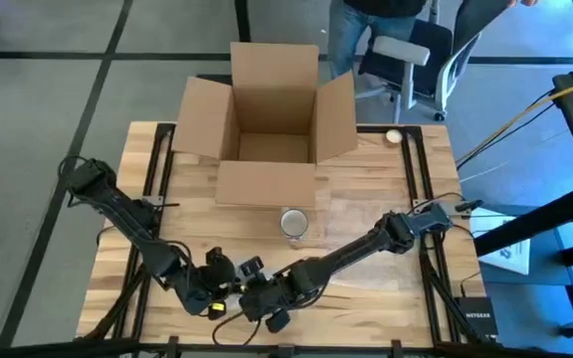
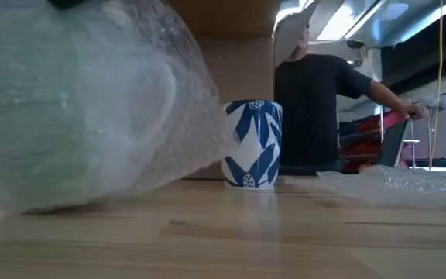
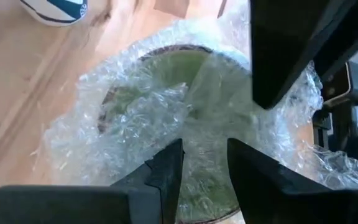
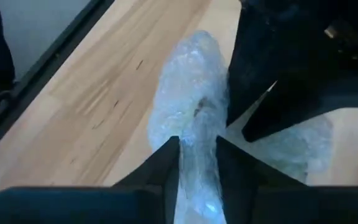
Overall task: Wrap mug
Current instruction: Wrap the green mug with the left side transparent bubble wrap
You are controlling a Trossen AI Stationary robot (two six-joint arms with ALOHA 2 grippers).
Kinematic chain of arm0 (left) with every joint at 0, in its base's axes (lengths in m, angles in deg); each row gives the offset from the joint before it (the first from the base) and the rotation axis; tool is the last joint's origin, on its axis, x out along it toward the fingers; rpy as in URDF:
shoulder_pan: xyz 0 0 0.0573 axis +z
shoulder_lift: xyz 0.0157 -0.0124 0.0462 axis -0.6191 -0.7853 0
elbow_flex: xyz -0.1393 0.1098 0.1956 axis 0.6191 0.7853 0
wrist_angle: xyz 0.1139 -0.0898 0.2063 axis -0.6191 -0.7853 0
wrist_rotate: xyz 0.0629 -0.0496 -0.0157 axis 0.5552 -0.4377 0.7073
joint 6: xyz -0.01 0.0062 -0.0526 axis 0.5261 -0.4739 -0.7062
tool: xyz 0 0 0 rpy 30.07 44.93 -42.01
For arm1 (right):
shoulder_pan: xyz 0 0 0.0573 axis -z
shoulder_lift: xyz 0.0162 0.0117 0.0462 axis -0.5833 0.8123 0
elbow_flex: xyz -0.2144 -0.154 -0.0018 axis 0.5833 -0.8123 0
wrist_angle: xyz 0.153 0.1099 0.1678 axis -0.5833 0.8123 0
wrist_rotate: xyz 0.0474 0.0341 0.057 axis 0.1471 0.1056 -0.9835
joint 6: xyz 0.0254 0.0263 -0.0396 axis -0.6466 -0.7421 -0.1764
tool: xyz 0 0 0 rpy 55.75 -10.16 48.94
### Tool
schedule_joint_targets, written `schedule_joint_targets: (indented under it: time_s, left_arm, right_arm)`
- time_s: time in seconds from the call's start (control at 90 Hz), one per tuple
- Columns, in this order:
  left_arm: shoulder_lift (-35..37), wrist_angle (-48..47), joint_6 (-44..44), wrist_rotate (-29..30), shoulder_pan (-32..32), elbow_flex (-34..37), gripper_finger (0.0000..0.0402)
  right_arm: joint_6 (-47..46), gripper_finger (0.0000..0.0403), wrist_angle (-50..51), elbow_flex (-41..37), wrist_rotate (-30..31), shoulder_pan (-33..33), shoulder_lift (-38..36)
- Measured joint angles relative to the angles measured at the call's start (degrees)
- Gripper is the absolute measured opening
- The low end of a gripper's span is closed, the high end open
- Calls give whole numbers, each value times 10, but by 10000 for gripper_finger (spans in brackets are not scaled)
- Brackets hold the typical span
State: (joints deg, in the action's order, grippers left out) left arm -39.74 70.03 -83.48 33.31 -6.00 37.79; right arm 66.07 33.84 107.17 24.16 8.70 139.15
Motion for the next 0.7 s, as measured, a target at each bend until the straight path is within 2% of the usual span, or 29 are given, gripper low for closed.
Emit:
schedule_joint_targets:
  time_s: [0.167,0.411,0.7]
  left_arm:
    - [0,3,1,0,0,0,111]
    - [0,6,4,2,0,0,111]
    - [1,12,25,-10,-2,1,111]
  right_arm:
    - [-15,82,10,5,-11,0,-19]
    - [-63,79,-24,-1,11,26,-23]
    - [-95,17,-20,1,-59,62,35]
